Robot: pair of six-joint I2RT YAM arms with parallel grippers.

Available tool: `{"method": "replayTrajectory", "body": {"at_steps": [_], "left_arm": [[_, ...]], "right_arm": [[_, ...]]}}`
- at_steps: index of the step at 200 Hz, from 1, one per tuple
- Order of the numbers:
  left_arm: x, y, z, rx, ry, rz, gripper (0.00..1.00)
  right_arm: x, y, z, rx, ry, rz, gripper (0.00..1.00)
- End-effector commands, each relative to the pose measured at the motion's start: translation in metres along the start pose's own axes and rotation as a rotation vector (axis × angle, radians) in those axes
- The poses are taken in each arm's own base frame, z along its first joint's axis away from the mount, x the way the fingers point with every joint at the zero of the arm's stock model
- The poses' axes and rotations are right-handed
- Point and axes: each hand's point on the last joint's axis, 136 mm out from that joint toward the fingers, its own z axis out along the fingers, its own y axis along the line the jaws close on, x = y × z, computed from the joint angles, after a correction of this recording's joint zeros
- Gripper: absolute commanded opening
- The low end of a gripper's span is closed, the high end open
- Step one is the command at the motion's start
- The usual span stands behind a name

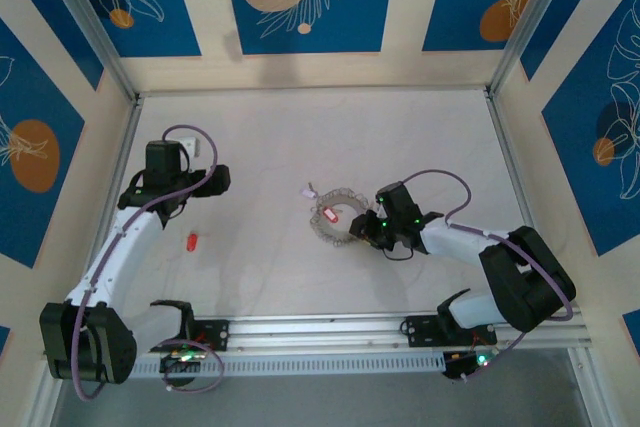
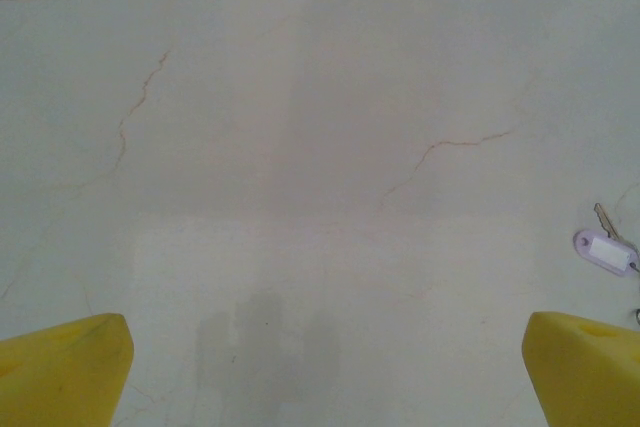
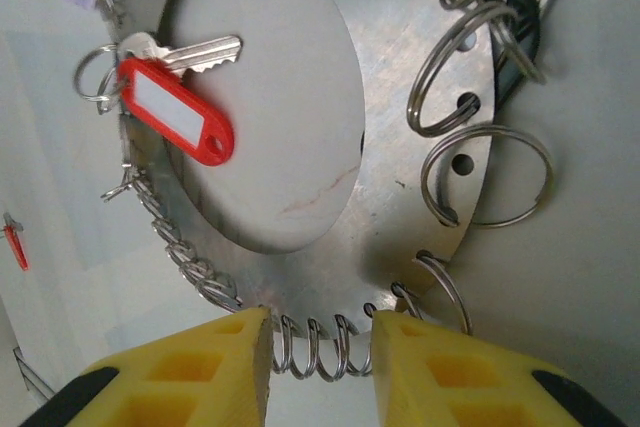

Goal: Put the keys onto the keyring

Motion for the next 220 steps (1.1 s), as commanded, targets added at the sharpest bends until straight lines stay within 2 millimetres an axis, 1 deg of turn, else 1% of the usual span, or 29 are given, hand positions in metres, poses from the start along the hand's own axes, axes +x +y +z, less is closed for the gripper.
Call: {"method": "replayTrajectory", "body": {"at_steps": [1,30,65,101,127,153,166,182,220], "left_arm": [[-0.001,-0.001,0.0,-0.004,-0.001,0.003,1.0],[0.0,-0.003,0.001,0.008,0.008,0.003,1.0],[0.0,-0.002,0.002,0.005,0.002,-0.004,1.0],[-0.001,-0.001,0.0,-0.005,-0.003,-0.002,1.0],[-0.001,-0.004,0.0,0.011,0.004,0.002,1.0],[-0.001,-0.001,0.0,-0.004,-0.005,-0.001,1.0],[-0.001,-0.003,0.0,0.007,-0.002,0.002,1.0],[-0.002,-0.003,-0.002,0.005,0.004,0.006,1.0],[-0.002,-0.004,-0.002,0.007,-0.006,0.011,1.0]], "right_arm": [[0.012,-0.016,0.0,0.086,0.042,0.007,0.34],[0.012,-0.016,0.002,0.101,0.035,0.027,0.34],[0.011,-0.027,-0.001,0.191,0.002,0.065,0.33],[0.012,-0.032,-0.003,0.249,-0.017,0.106,0.31],[0.013,-0.037,-0.006,0.304,-0.042,0.131,0.3],[0.015,-0.036,-0.006,0.307,-0.035,0.159,0.29],[0.018,-0.036,-0.006,0.306,-0.031,0.172,0.29],[0.02,-0.033,-0.004,0.297,-0.027,0.182,0.3],[0.027,-0.026,-0.006,0.303,0.006,0.232,0.31]]}}
